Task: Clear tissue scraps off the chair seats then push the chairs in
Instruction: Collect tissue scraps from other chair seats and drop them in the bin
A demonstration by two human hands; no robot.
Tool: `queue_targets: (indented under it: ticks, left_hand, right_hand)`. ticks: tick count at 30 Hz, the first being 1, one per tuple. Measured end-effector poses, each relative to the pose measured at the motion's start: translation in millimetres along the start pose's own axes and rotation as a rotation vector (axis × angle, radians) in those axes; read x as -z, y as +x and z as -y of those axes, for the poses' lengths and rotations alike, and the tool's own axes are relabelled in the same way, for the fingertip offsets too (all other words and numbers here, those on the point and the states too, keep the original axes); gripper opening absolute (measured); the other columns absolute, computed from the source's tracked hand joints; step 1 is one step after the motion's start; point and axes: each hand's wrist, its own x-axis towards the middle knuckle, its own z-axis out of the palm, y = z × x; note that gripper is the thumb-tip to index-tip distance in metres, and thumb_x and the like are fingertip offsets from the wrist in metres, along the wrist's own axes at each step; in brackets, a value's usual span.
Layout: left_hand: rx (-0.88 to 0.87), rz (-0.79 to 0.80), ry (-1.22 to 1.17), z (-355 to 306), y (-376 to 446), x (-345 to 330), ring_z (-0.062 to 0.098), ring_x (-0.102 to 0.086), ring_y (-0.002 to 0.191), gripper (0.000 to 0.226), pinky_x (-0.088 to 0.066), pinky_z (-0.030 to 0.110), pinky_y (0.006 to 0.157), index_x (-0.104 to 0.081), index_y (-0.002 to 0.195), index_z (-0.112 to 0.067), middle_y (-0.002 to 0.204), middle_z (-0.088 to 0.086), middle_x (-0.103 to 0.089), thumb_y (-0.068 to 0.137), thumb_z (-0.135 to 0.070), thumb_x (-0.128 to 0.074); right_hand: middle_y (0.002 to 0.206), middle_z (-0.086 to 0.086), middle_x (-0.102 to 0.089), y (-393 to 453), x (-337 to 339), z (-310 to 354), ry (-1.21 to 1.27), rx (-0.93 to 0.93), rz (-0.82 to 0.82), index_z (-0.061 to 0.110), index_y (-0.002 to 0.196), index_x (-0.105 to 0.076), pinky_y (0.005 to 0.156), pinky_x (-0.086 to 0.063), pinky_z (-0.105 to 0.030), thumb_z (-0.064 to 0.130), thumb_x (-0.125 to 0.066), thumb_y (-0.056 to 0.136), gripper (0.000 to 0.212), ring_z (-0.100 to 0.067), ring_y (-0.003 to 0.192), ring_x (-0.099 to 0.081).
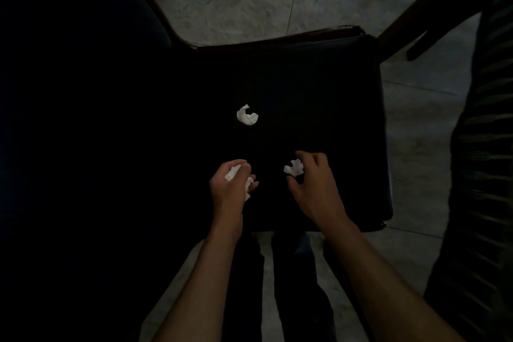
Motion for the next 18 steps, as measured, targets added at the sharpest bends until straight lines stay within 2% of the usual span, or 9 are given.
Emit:
queue_targets:
  ticks: [5, 7, 8, 12, 15, 18]
  left_hand:
    - [0.141, 0.064, -0.240, -0.1, 5.9, -0.2, 0.018, -0.071, 0.077, 0.008, -0.056, 0.026, 0.064, -0.071, 0.096, -0.011, 0.089, 0.009, -0.070, 0.091, -0.011, -0.065]
    - [0.216, 0.101, -0.348, -3.8, 5.1, -0.3, 0.020, -0.071, 0.082, 0.011, -0.057, 0.028, 0.067, -0.071, 0.101, -0.009, 0.096, 0.012, -0.070, 0.092, -0.014, -0.066]
    - [0.248, 0.114, -0.397, -5.5, 5.1, 0.2, 0.022, -0.071, 0.085, 0.015, -0.057, 0.029, 0.069, -0.071, 0.104, -0.008, 0.100, 0.014, -0.070, 0.092, -0.015, -0.067]
    - [0.332, 0.133, -0.527, -11.5, 4.4, 0.8, 0.021, -0.072, 0.084, 0.017, -0.057, 0.031, 0.069, -0.070, 0.105, -0.008, 0.104, 0.014, -0.069, 0.090, -0.017, -0.068]
    - [0.376, 0.146, -0.632, -14.5, 3.0, -1.6, 0.021, -0.068, 0.087, 0.016, -0.058, 0.032, 0.071, -0.068, 0.101, -0.008, 0.102, 0.013, -0.066, 0.089, -0.019, -0.067]
    - [0.375, 0.175, -0.692, -16.5, 1.8, -5.1, 0.020, -0.065, 0.090, 0.018, -0.057, 0.033, 0.078, -0.065, 0.102, -0.010, 0.101, 0.010, -0.064, 0.090, -0.024, -0.063]
  right_hand:
    - [0.117, -0.004, -0.044, 4.9, -7.9, -5.7, 0.003, 0.071, -0.057, 0.012, 0.125, -0.057, 0.080, -0.041, -0.016, 0.009, -0.066, 0.089, 0.037, -0.013, 0.093, -0.054]
    - [0.109, 0.002, -0.041, 7.1, -7.7, -6.4, 0.000, 0.066, -0.070, 0.011, 0.114, -0.060, 0.070, -0.035, -0.005, 0.008, -0.063, 0.091, 0.024, -0.003, 0.081, -0.049]
    - [0.106, 0.003, -0.040, 8.2, -7.3, -6.3, 0.006, 0.053, -0.074, 0.011, 0.110, -0.061, 0.064, -0.033, -0.004, 0.009, -0.061, 0.092, 0.018, -0.001, 0.076, -0.046]
    - [0.100, 0.004, -0.045, 11.5, -4.0, -1.0, 0.091, -0.057, -0.056, 0.015, 0.102, -0.061, 0.059, -0.031, -0.008, 0.018, -0.059, 0.095, 0.008, -0.002, 0.075, -0.049]
    - [0.096, 0.004, -0.057, 7.4, 0.5, 13.3, 0.244, -0.087, -0.067, 0.019, 0.099, -0.064, 0.062, -0.041, -0.014, 0.028, -0.064, 0.093, 0.011, -0.003, 0.077, -0.056]
    - [0.092, 0.007, -0.067, -4.1, 2.9, 35.7, 0.473, -0.077, -0.039, 0.021, 0.098, -0.067, 0.068, -0.051, -0.020, 0.024, -0.071, 0.088, 0.012, -0.005, 0.080, -0.064]
